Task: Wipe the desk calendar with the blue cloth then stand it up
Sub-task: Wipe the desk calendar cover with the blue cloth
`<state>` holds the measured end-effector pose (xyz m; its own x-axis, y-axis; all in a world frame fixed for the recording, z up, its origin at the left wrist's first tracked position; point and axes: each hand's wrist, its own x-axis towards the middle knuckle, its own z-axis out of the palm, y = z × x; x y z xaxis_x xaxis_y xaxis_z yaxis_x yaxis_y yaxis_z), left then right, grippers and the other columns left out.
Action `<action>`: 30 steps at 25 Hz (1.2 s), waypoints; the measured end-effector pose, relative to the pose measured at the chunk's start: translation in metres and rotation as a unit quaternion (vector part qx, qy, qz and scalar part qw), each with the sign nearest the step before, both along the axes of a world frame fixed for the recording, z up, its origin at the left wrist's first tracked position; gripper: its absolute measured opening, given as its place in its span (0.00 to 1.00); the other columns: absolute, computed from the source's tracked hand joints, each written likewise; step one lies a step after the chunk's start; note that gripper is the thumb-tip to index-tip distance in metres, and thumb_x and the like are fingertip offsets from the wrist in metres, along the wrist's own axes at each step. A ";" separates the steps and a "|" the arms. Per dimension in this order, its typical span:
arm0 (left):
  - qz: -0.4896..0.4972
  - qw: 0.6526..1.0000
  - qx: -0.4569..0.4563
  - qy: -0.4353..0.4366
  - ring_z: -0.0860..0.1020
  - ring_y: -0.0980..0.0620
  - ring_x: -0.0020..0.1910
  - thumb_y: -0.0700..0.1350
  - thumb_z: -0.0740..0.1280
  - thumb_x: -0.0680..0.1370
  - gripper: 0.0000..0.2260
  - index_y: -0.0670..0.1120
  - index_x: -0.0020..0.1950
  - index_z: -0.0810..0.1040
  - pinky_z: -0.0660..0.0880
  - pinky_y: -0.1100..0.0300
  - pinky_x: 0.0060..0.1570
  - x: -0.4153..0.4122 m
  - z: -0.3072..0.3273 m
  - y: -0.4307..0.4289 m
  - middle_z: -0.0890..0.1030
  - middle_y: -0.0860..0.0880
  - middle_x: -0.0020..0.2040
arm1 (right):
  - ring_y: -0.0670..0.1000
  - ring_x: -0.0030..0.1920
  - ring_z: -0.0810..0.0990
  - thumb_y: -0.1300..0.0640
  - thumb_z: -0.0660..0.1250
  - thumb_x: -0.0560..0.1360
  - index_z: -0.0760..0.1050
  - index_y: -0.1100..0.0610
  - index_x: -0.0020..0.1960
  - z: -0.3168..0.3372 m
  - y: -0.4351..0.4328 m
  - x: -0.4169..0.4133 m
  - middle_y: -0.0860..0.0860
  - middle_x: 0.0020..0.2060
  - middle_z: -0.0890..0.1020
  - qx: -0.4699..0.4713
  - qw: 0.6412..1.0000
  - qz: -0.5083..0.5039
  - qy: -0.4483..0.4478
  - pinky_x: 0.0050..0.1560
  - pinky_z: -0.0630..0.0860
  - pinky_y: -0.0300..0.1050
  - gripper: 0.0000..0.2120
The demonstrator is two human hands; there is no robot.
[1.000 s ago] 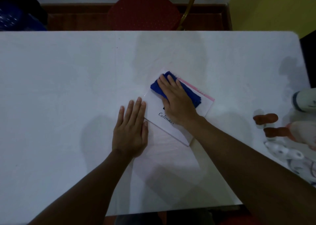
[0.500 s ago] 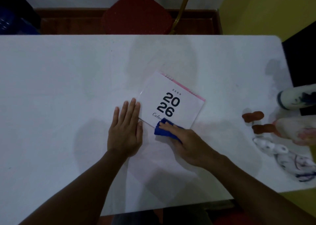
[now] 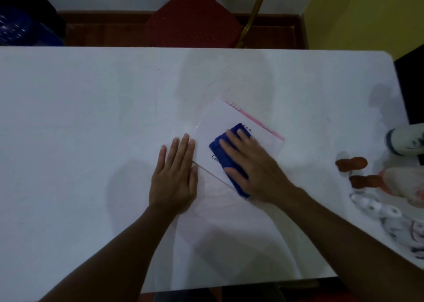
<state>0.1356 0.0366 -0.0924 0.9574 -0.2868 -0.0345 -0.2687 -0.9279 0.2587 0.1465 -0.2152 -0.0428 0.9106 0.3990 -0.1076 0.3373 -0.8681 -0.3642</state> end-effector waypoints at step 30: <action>0.004 1.000 0.018 -0.012 0.48 0.49 0.88 0.53 0.48 0.87 0.28 0.45 0.87 0.51 0.54 0.43 0.85 -0.003 -0.002 -0.002 0.52 0.47 0.88 | 0.57 0.83 0.53 0.52 0.53 0.87 0.55 0.53 0.83 -0.018 0.055 0.072 0.52 0.83 0.56 -0.063 0.996 -0.050 -0.027 0.82 0.51 0.58 0.26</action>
<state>0.1322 0.0347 -0.0948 0.9603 -0.2782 -0.0210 -0.2671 -0.9384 0.2190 0.2180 -0.1601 -0.0612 0.9512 0.2916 -0.1011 0.2623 -0.9364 -0.2332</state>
